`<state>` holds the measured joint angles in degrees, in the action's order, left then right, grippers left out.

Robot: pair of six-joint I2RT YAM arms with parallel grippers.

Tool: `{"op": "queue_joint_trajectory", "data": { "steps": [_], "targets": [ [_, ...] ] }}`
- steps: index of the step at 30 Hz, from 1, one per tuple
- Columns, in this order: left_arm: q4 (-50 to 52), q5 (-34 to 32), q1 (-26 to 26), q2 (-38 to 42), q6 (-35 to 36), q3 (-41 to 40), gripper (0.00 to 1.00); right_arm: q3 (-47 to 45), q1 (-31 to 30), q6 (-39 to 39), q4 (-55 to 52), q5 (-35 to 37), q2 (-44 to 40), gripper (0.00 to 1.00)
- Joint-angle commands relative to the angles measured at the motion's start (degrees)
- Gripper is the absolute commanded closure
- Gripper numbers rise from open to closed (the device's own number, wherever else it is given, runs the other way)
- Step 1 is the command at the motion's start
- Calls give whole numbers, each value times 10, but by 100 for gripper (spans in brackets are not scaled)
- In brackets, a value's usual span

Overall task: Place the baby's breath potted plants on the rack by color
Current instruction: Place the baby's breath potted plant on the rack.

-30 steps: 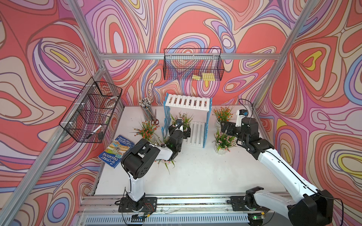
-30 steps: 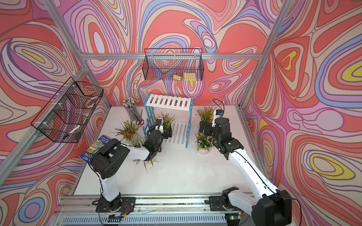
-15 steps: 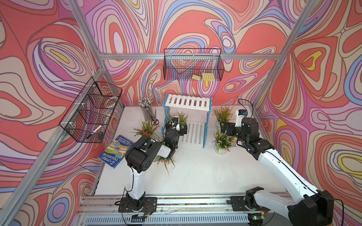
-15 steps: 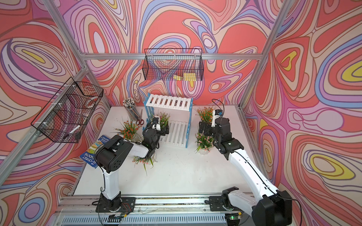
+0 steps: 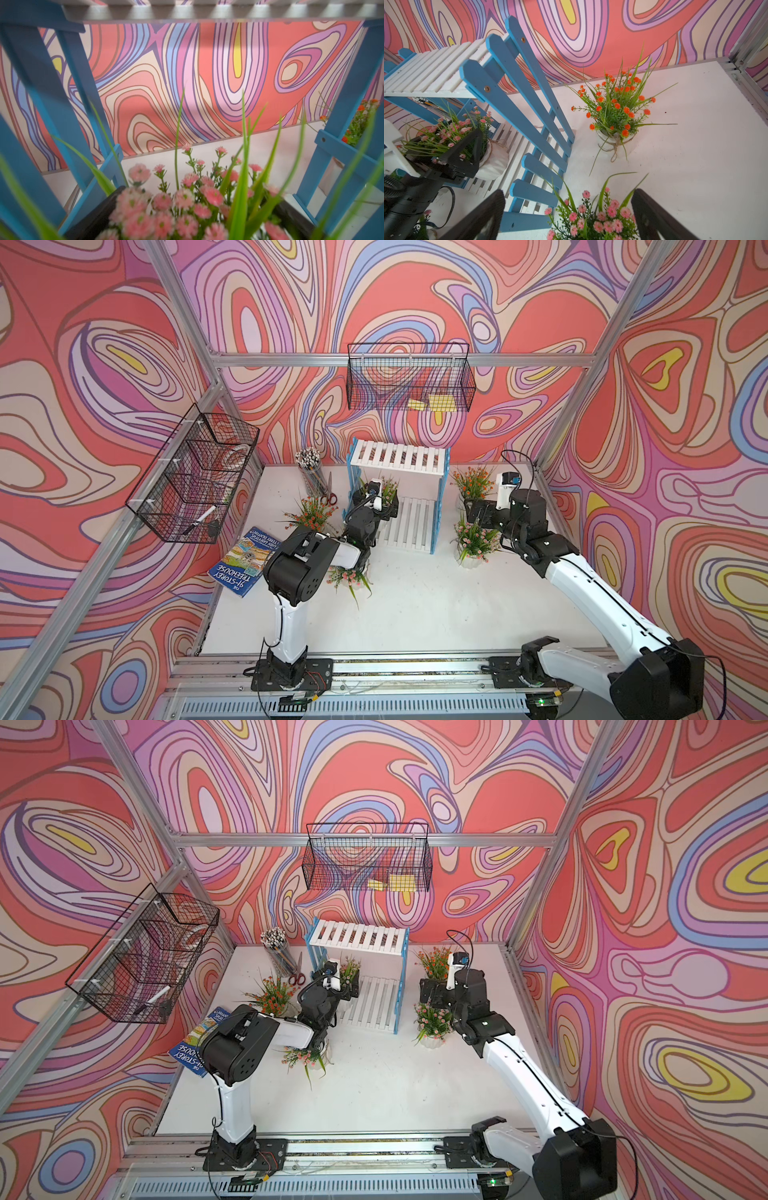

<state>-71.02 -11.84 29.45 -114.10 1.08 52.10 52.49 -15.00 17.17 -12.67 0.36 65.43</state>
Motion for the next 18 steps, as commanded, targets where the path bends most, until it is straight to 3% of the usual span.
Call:
{"op": "queue_joint_trajectory", "data": {
  "steps": [1, 18],
  "targets": [
    [-48, 18, -2, 15, 15, 19, 0, 10, 3, -6, 10, -5, 2, 2],
    [-36, 44, -7, 78, 38, 35, 0, 3, 3, -2, 15, -7, -3, 2]
  ]
}}
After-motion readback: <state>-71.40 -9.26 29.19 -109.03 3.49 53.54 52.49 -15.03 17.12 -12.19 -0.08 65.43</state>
